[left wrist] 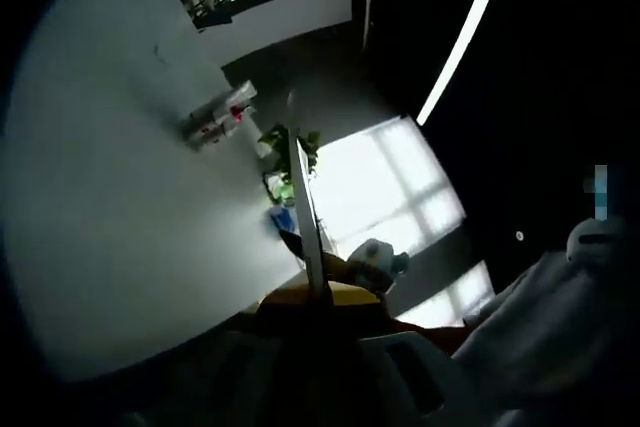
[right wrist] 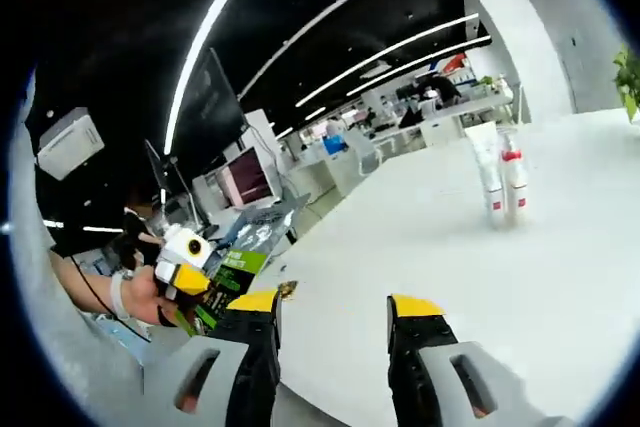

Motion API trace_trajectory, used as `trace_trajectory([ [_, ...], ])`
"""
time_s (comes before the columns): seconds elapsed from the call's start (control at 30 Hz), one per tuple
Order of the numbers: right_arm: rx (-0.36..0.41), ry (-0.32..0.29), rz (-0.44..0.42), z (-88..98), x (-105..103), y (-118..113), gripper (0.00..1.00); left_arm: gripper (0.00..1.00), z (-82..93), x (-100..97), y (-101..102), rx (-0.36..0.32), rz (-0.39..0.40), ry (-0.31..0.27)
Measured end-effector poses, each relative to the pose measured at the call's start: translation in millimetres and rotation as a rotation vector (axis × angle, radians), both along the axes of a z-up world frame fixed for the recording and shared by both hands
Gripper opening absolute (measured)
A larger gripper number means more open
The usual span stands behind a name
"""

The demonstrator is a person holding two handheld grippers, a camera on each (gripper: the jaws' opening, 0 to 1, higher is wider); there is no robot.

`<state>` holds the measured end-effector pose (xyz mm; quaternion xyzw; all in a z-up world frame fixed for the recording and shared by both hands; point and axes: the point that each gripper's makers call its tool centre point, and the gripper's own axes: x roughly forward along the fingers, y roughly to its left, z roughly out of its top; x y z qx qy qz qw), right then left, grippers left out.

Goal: Arrange the skincare products in the storage area until every visible bottle or jar stands upright without overlapping.

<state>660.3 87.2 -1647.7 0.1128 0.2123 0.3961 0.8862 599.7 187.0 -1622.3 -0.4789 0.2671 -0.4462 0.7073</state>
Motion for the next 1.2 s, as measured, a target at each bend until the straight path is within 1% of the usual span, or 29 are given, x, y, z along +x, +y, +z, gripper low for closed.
trace_trajectory([
  [0.03, -0.018, -0.011, -0.010, -1.5, 0.2, -3.0, 0.43, 0.00, -0.8, 1.4, 0.0, 0.001, -0.001, 0.003],
  [0.1, -0.109, -0.044, -0.034, -11.0, 0.7, -13.3, 0.44, 0.00, -3.3, 6.4, 0.1, 0.003, -0.009, 0.016],
  [0.2, -0.174, -0.065, -0.029, -19.9, 0.9, -16.4, 0.48, 0.00, -4.9, 13.0, 1.0, 0.011, -0.012, 0.024],
  [0.23, -0.201, -0.074, -0.030, -23.1, 2.0, -17.6, 0.51, 0.00, -4.7, 17.4, 2.1, 0.012, -0.008, 0.026],
  [0.3, -0.193, -0.070, -0.026, -24.8, 2.9, -15.4, 0.53, 0.00, -2.2, 22.7, 2.2, 0.012, -0.003, 0.029],
  [0.33, -0.194, -0.069, -0.020, -25.8, 3.3, -14.5, 0.51, 0.00, 0.7, 26.5, 2.2, 0.010, 0.002, 0.029],
  [0.4, -0.237, -0.074, -0.003, -30.2, 4.3, -14.2, 0.49, 0.00, 6.1, 33.2, 1.9, 0.007, 0.009, 0.024],
  [0.43, -0.245, -0.069, -0.002, -32.4, 5.2, -13.6, 0.50, 0.00, 8.0, 36.3, 1.5, 0.011, 0.012, 0.017],
  [0.47, -0.255, -0.049, 0.004, -36.4, 5.7, -13.1, 0.50, 0.00, 9.6, 40.3, 0.8, 0.019, 0.014, 0.009],
  [0.5, -0.261, -0.047, 0.004, -38.4, 6.8, -12.7, 0.49, 0.00, 10.0, 43.3, 0.0, 0.024, 0.010, 0.007],
  [0.53, -0.292, -0.052, -0.004, -41.6, 8.4, -15.3, 0.45, 0.00, 10.1, 46.0, -0.7, 0.030, 0.007, 0.007],
  [0.57, -0.345, -0.069, -0.027, -45.1, 11.7, -21.8, 0.41, 0.00, 9.8, 50.3, -1.9, 0.044, 0.004, 0.004],
  [0.6, -0.336, -0.088, -0.036, -44.4, 14.2, -20.2, 0.37, 0.00, 10.0, 54.6, -2.9, 0.053, 0.002, 0.002],
  [0.63, -0.361, -0.090, -0.043, -46.8, 14.6, -22.3, 0.34, 0.00, 10.3, 57.2, -3.8, 0.059, 0.001, 0.001],
  [0.7, -0.415, -0.106, -0.032, -51.9, 16.9, -23.2, 0.36, 0.00, 9.9, 64.4, -5.5, 0.078, 0.004, 0.001],
  [0.77, -0.413, -0.095, -0.043, -53.4, 19.4, -21.7, 0.34, 0.00, 8.5, 70.3, -6.5, 0.088, -0.001, 0.003],
  [0.83, -0.428, -0.076, -0.058, -58.4, 21.5, -24.0, 0.27, 0.00, 5.9, 77.7, -8.6, 0.100, -0.007, 0.006],
  [0.87, -0.433, -0.090, -0.069, -59.7, 23.0, -25.1, 0.25, 0.00, 4.2, 81.3, -9.1, 0.105, -0.009, 0.010],
  [0.9, -0.454, -0.097, -0.076, -64.5, 23.6, -26.4, 0.24, 0.00, 1.8, 86.0, -10.1, 0.113, -0.010, 0.016],
  [0.93, -0.491, -0.085, -0.064, -70.2, 22.3, -28.0, 0.24, 0.00, 0.1, 89.7, -10.7, 0.116, -0.011, 0.020],
  [0.97, -0.526, -0.086, -0.036, -75.9, 20.3, -27.1, 0.24, 0.00, -2.1, 94.9, -12.2, 0.123, -0.016, 0.026],
  [1.0, -0.543, -0.085, -0.035, -78.5, 19.4, -28.5, 0.22, 0.00, -3.7, 98.3, -13.1, 0.130, -0.019, 0.029],
  [1.03, -0.572, -0.080, -0.009, -83.2, 16.4, -29.3, 0.15, 0.00, -5.3, 103.3, -14.7, 0.137, -0.022, 0.036],
  [1.07, -0.576, -0.067, 0.006, -85.8, 14.1, -28.8, 0.10, 0.00, -6.2, 107.4, -15.8, 0.142, -0.025, 0.040],
  [1.1, -0.565, -0.066, -0.002, -85.1, 14.4, -27.9, 0.06, 0.00, -6.3, 113.8, -17.7, 0.149, -0.027, 0.042],
  [1.13, -0.559, -0.069, 0.003, -84.6, 13.7, -26.9, 0.05, 0.00, -6.4, 118.3, -18.7, 0.154, -0.029, 0.041],
  [1.2, -0.554, -0.073, 0.004, -85.4, 13.8, -26.4, 0.08, 0.00, -6.2, 128.0, -21.2, 0.160, -0.033, 0.043],
])
